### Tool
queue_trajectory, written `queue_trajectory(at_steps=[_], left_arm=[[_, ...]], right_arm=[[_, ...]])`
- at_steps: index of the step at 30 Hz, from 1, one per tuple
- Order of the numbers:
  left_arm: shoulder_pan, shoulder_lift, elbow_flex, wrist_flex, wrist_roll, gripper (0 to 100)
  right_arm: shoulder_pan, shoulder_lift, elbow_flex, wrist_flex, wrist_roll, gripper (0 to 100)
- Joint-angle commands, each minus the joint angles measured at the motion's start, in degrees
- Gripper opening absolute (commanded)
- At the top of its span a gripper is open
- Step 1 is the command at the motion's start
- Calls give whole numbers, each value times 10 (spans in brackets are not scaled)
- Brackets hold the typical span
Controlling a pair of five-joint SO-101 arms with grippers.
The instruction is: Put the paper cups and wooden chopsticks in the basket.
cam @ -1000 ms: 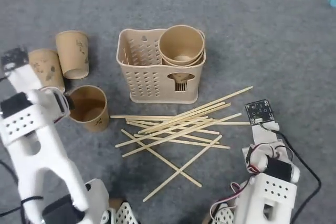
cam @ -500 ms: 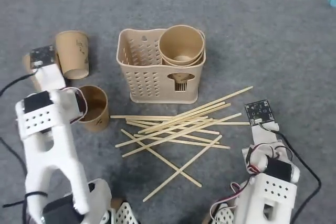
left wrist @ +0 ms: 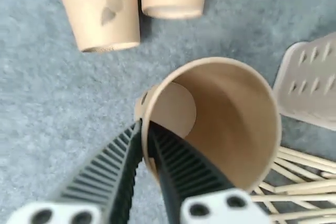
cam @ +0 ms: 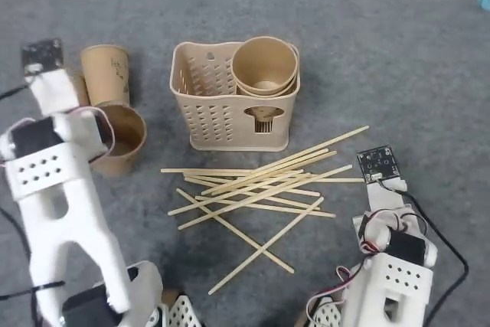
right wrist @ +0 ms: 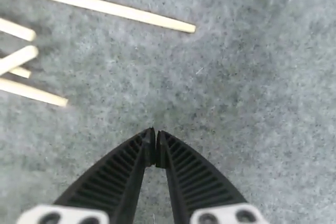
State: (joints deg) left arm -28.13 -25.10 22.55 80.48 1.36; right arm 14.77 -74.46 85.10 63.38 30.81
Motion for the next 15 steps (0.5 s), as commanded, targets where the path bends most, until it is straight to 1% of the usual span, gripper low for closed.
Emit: queue_trajectory(at_steps=[1, 5, 10, 12, 15], left_arm=[[3, -21, -96, 44, 35, 9], [3, -20, -188, 75, 86, 9], [7, -20, -280, 91, 205, 9], [28, -20, -304, 91, 245, 9], [72, -19, -335, 90, 280, 9]], right_arm=[[7, -10, -5, 6, 9, 22], [7, -10, -5, 6, 9, 22], [5, -10, -5, 5, 9, 22], [5, -10, -5, 5, 9, 22], [5, -10, -5, 5, 9, 22]])
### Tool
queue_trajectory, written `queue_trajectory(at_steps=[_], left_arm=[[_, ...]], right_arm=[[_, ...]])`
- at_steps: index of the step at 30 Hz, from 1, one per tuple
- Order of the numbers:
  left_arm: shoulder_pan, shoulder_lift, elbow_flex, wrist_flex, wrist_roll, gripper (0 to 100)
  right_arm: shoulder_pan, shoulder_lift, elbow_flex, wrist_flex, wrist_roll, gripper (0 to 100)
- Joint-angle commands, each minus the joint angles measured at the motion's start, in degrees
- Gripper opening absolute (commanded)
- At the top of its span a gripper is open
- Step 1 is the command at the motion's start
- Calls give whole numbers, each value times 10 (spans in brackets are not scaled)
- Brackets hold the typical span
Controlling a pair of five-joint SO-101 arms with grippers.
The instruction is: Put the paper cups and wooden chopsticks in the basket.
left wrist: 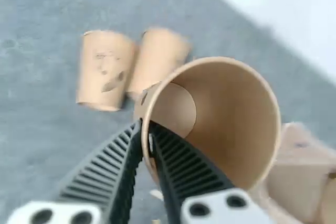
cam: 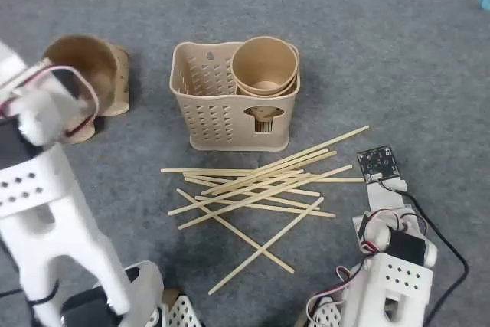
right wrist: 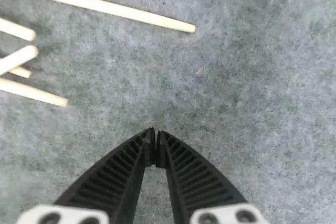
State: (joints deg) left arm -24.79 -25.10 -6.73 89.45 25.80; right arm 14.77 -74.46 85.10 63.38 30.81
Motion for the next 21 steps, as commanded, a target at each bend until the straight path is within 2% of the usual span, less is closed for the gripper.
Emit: queue_trajectory(at_steps=[1, 5, 15, 21], left_arm=[[59, -19, -52, -3, 49, 9], [135, -19, -74, -54, 78, 10], [354, -18, -89, -173, 79, 9], [407, 29, -90, -177, 79, 9]], right_arm=[[4, -10, -5, 5, 9, 22], [4, -10, -5, 4, 9, 22], [3, -10, -3, -6, 9, 22], [3, -10, -3, -7, 9, 22]])
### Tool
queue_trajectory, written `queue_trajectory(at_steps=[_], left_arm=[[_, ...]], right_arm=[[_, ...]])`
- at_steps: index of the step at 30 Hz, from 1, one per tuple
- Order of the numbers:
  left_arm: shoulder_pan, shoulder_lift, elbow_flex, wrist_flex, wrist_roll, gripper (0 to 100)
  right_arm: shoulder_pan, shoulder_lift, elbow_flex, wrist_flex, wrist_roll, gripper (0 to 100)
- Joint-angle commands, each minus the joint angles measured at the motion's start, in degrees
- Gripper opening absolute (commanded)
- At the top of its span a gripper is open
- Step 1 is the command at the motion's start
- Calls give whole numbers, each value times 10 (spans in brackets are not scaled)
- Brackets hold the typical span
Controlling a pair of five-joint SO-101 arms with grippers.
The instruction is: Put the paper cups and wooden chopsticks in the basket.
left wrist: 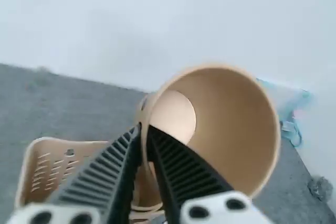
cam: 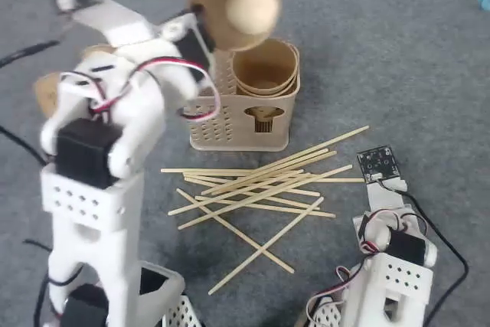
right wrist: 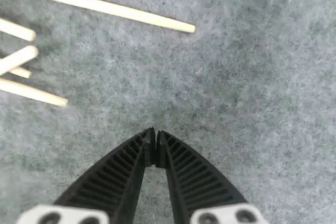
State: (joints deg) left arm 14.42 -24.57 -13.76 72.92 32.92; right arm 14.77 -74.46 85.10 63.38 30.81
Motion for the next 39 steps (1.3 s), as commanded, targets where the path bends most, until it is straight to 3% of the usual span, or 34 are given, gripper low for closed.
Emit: queue_trajectory(at_steps=[1, 6, 20, 27, 34, 39], left_arm=[[14, 42, -20, -6, 8, 9], [13, 104, -20, 20, 8, 9], [11, 114, -17, 79, 3, 9], [-2, 116, -11, 78, -58, 17], [-3, 109, -4, 79, -69, 251], [2, 69, -17, 80, -71, 233]], right_arm=[[3, -10, -3, -7, 9, 22], [3, -10, -3, -7, 9, 22], [-15, -10, -3, -7, 10, 22], [-15, -10, -3, -7, 10, 22], [-15, -10, -3, -7, 10, 22], [-15, -10, -2, -7, 10, 22]])
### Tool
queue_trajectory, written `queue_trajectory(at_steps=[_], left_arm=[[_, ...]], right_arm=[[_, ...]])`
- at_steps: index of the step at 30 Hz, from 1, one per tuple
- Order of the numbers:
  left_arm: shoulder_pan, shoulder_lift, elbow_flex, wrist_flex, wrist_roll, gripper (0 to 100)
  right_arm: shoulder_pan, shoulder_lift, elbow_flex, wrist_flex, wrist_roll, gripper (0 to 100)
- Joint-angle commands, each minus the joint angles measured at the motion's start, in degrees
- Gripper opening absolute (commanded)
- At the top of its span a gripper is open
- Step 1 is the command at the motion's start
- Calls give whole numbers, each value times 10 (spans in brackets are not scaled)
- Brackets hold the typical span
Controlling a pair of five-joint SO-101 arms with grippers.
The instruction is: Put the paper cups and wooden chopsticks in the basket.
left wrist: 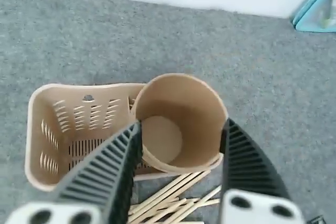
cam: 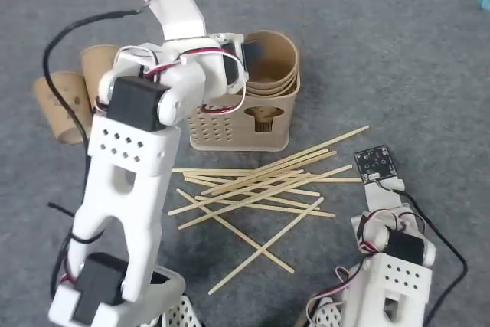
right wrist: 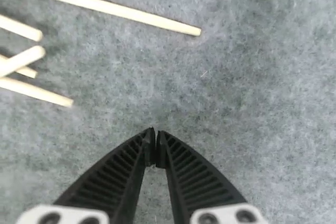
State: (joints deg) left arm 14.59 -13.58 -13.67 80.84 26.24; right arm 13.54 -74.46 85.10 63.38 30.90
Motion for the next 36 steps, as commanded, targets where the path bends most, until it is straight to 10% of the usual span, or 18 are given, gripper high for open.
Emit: queue_trajectory(at_steps=[1, 13, 25, 36], left_arm=[[4, -54, -16, 1, -5, 227], [62, -91, 178, -120, -148, 17], [66, -318, 649, -674, -94, 12], [66, -324, 732, -676, -93, 12]], right_arm=[[-3, -10, -2, -7, 9, 22], [-3, -10, -2, -7, 9, 22], [-3, -10, -2, -7, 9, 22], [-4, -10, -2, -7, 9, 22]])
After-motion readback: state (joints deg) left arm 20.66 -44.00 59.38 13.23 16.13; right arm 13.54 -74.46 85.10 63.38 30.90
